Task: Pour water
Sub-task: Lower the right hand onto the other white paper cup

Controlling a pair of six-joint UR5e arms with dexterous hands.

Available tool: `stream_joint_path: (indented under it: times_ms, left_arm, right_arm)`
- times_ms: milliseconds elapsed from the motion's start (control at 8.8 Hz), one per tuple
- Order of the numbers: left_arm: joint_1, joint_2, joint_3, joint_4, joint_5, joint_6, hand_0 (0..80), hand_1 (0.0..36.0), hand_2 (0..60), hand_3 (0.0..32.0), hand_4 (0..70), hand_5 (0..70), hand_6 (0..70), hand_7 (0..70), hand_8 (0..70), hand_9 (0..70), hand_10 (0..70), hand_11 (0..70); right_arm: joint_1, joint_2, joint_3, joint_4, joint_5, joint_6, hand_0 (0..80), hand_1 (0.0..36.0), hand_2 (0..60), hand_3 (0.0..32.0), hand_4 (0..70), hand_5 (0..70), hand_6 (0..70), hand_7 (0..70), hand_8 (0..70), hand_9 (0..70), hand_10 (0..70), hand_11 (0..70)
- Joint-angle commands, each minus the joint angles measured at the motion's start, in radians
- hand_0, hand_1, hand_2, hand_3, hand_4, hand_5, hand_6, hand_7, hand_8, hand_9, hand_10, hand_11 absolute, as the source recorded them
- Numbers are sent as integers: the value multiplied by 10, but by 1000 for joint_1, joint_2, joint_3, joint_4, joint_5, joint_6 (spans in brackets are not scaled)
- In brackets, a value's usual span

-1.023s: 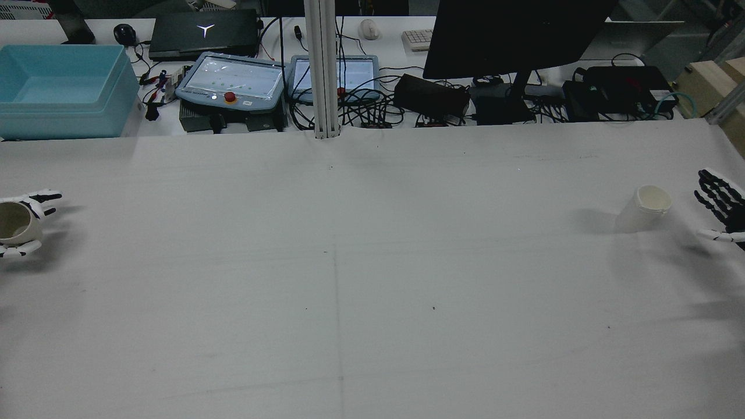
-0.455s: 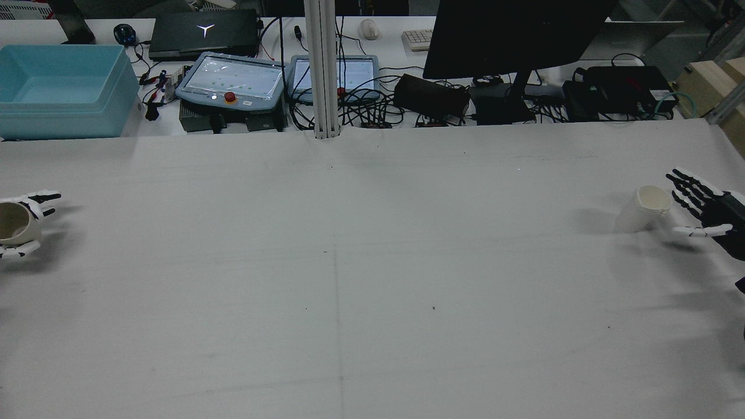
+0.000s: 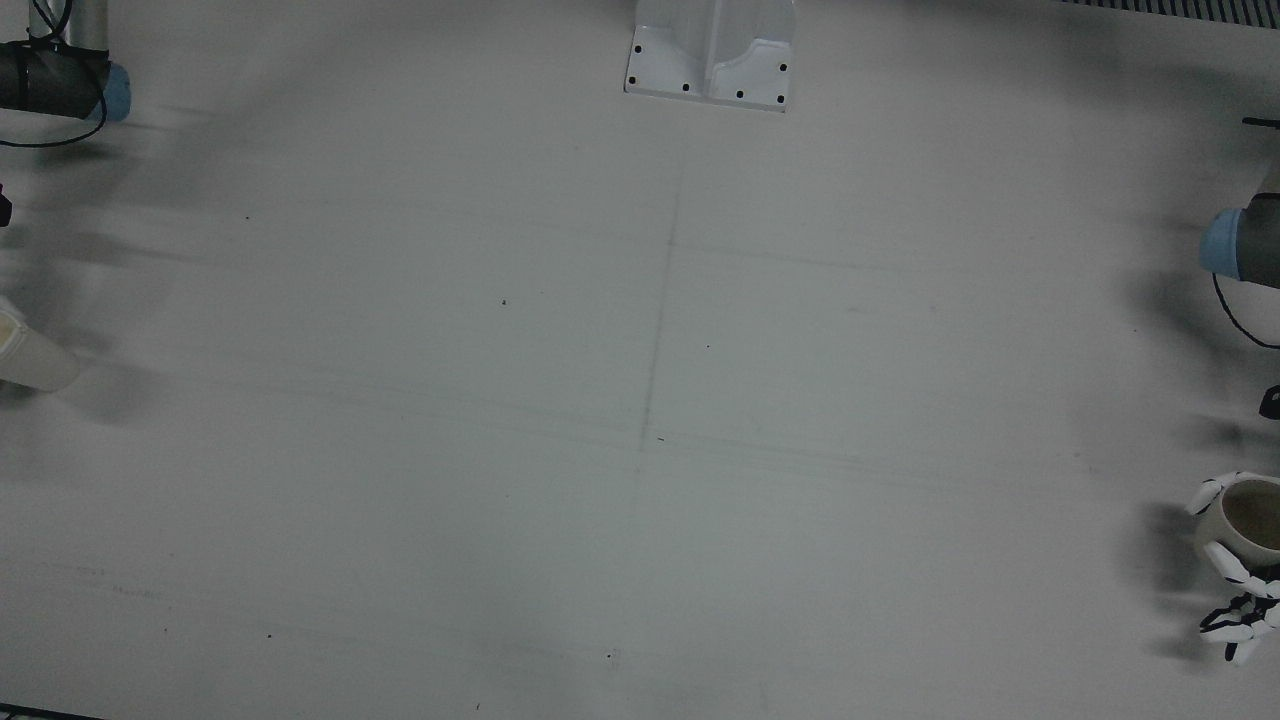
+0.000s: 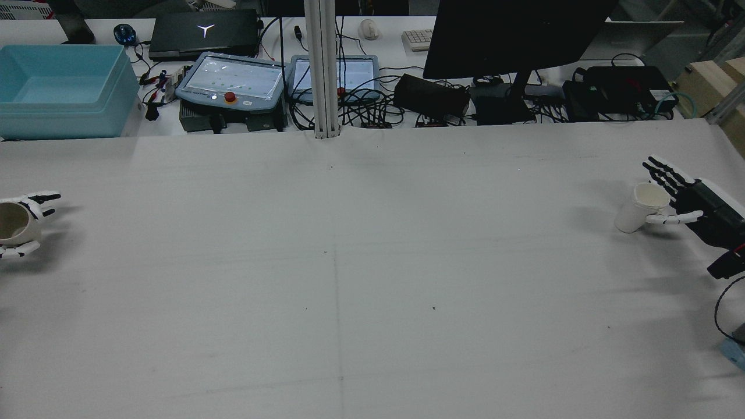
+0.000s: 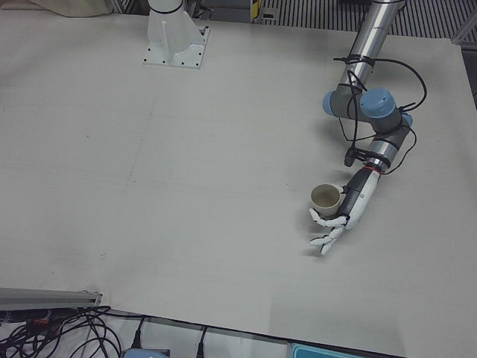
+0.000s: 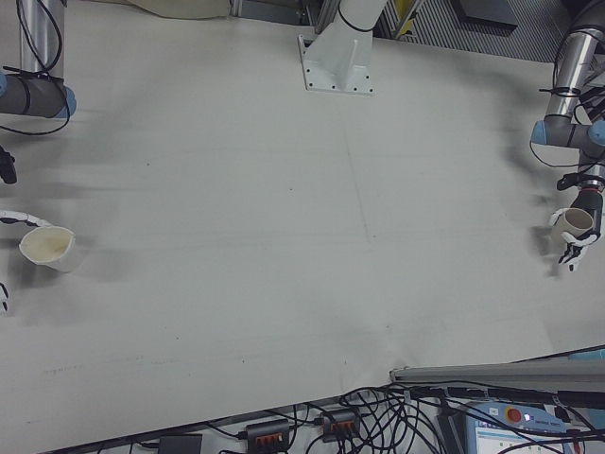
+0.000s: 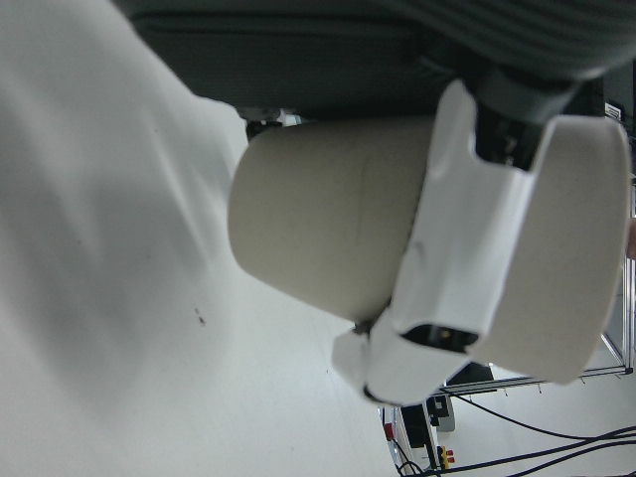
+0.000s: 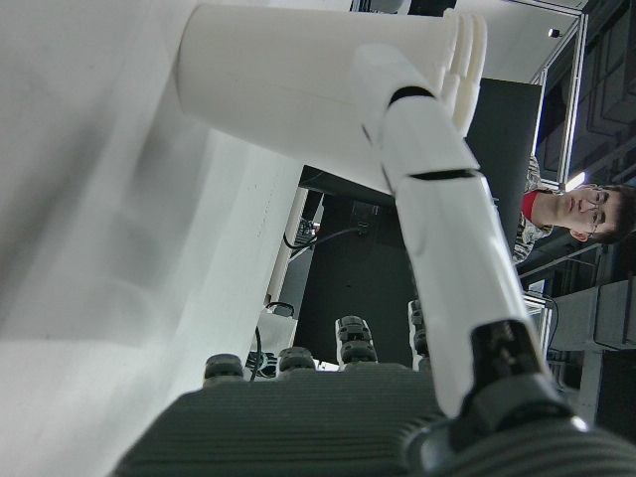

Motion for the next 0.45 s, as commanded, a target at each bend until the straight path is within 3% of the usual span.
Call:
stream_joint_path:
  times_ms: [0, 227, 341]
  left_arm:
    - [-2, 1, 8, 0, 0, -13, 800, 360, 600, 0, 700, 700, 148, 216, 65, 66, 87, 163]
    - [-2, 1, 14, -3, 0, -13, 800, 360, 600, 0, 700, 700, 146, 213, 64, 66, 88, 164]
    - [-2, 1, 14, -3, -2, -13, 800, 360, 600, 0, 700, 700, 144, 211, 64, 65, 88, 164]
  right_arm:
    - [-41, 55, 9, -21, 2, -32, 784, 341, 148, 126, 10, 108, 49, 143, 0, 14, 0, 25]
    - [-48, 61, 15, -21, 3, -32, 800, 360, 217, 102, 66, 121, 82, 203, 6, 26, 11, 55]
    - [-46, 61, 18, -21, 3, -31, 800, 360, 246, 80, 110, 131, 108, 266, 16, 40, 20, 69]
